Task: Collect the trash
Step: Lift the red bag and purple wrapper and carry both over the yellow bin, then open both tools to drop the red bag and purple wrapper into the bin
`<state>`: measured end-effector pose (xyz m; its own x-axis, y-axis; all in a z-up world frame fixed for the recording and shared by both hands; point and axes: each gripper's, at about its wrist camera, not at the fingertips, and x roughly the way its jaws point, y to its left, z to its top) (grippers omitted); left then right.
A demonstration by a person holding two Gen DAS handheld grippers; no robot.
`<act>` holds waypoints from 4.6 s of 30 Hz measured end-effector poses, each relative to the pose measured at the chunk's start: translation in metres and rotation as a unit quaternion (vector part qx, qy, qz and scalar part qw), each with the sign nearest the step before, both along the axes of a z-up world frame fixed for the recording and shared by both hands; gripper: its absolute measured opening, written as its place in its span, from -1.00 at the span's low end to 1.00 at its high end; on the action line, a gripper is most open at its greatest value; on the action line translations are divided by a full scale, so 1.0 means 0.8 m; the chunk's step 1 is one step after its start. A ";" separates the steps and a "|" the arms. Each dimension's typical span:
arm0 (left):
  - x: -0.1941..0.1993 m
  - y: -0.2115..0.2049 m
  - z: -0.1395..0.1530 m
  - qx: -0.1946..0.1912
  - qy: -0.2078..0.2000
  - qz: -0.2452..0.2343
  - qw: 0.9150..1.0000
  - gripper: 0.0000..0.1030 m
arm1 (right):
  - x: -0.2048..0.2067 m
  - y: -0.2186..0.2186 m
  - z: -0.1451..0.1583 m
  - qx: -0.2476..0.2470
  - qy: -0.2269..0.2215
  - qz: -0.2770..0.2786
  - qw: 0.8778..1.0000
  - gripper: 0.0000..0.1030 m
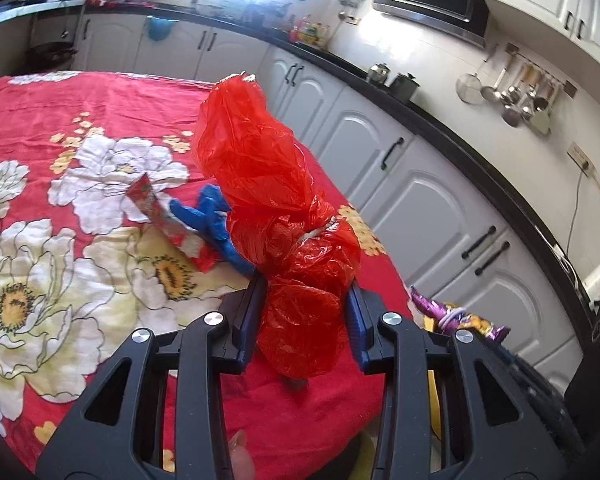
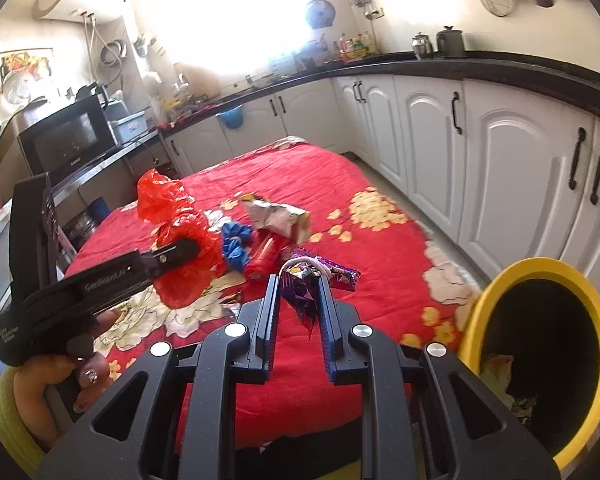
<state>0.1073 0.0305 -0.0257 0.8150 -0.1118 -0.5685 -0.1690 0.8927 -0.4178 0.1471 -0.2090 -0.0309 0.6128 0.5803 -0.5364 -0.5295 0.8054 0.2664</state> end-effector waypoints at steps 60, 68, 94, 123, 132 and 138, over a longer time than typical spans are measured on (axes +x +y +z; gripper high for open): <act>0.003 -0.221 -0.008 0.103 -0.018 -0.225 0.969 -0.43 | 0.010 -0.247 -0.032 0.030 0.012 -0.204 0.978 -0.65; 0.012 -0.246 -0.020 0.112 -0.007 -0.245 0.963 -0.43 | 0.008 -0.266 -0.041 0.034 0.022 -0.218 0.975 -0.65; 0.077 -0.329 -0.053 0.145 0.038 -0.312 0.938 -0.40 | 0.013 -0.310 -0.096 0.048 0.088 -0.243 0.965 -0.64; 0.076 -0.312 -0.061 0.127 0.057 -0.301 0.944 0.64 | 0.010 -0.320 -0.097 0.056 0.093 -0.270 0.957 0.08; 0.068 -0.290 -0.047 0.119 0.050 -0.275 0.953 0.79 | 0.005 -0.320 -0.084 0.057 0.077 -0.280 0.955 0.39; 0.065 -0.274 -0.039 0.114 0.043 -0.258 0.958 0.79 | 0.003 -0.314 -0.075 0.054 0.069 -0.278 0.957 0.45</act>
<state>0.1589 -0.1884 -0.0570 0.6330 -0.3530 -0.6889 0.2949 0.9328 -0.2070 0.1496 -0.4601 -0.0909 0.7709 0.2419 -0.5892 0.0191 0.9159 0.4009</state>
